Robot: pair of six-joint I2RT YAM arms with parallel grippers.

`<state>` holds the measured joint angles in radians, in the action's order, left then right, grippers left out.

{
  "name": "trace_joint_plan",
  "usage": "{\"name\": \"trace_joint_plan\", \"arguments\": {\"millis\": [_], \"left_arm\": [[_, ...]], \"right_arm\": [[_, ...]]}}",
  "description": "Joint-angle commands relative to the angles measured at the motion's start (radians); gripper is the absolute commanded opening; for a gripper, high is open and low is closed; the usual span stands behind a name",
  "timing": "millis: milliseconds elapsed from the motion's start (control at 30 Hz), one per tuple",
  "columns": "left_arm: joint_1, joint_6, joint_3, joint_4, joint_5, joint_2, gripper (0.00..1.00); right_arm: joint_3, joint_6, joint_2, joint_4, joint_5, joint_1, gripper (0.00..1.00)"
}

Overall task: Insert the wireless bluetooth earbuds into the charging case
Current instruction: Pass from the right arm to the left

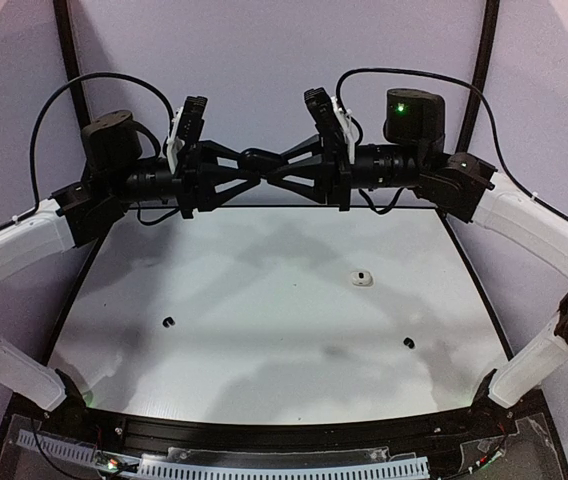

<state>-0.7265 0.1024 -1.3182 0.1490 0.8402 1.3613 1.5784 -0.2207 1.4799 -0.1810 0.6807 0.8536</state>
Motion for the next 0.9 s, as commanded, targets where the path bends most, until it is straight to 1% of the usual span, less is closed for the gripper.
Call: {"name": "trace_joint_plan", "arguments": {"millis": [0,133,200,233,333,367,400,467,533,600,733,867], "left_arm": [[0.001,-0.001,-0.029,-0.002,0.002,-0.002,0.27],[0.001,0.004,-0.028,-0.015,-0.001,-0.001,0.23],[0.001,0.002,-0.025,-0.015,0.001,-0.004,0.13],[0.001,0.002,-0.024,-0.015,0.002,-0.005,0.06],[0.001,0.005,-0.024,-0.022,-0.001,-0.005,0.01],[0.001,0.007,-0.024,-0.023,-0.001,-0.006,0.01],[0.001,0.009,-0.024,-0.028,-0.004,-0.006,0.01],[0.001,0.039,-0.025,-0.048,-0.012,-0.006,0.01],[0.001,0.083,-0.027,-0.08,-0.018,-0.008,0.01],[0.001,0.142,-0.025,-0.127,-0.015,-0.015,0.01],[0.001,0.206,-0.027,-0.156,-0.008,-0.023,0.01],[0.001,0.209,-0.03,-0.175,0.011,-0.027,0.01]], "right_arm": [[0.039,-0.015,0.021,-0.019,-0.005,0.013,0.0],[0.056,-0.02,0.033,-0.05,-0.008,0.02,0.0],[0.057,-0.023,0.033,-0.054,-0.014,0.021,0.0],[0.056,-0.022,0.03,-0.052,-0.016,0.022,0.0],[0.051,-0.02,0.022,-0.042,-0.026,0.022,0.0],[0.051,-0.013,0.021,-0.041,-0.036,0.021,0.02],[0.053,-0.006,0.019,-0.044,-0.052,0.021,0.17],[0.057,-0.003,0.014,-0.062,-0.079,0.021,0.42],[0.059,-0.005,0.006,-0.073,-0.094,0.021,0.51],[0.063,-0.005,0.002,-0.08,-0.1,0.021,0.56],[0.084,0.0,0.022,-0.097,-0.099,0.021,0.57],[0.083,-0.007,0.028,-0.09,-0.117,0.021,0.58]]}}
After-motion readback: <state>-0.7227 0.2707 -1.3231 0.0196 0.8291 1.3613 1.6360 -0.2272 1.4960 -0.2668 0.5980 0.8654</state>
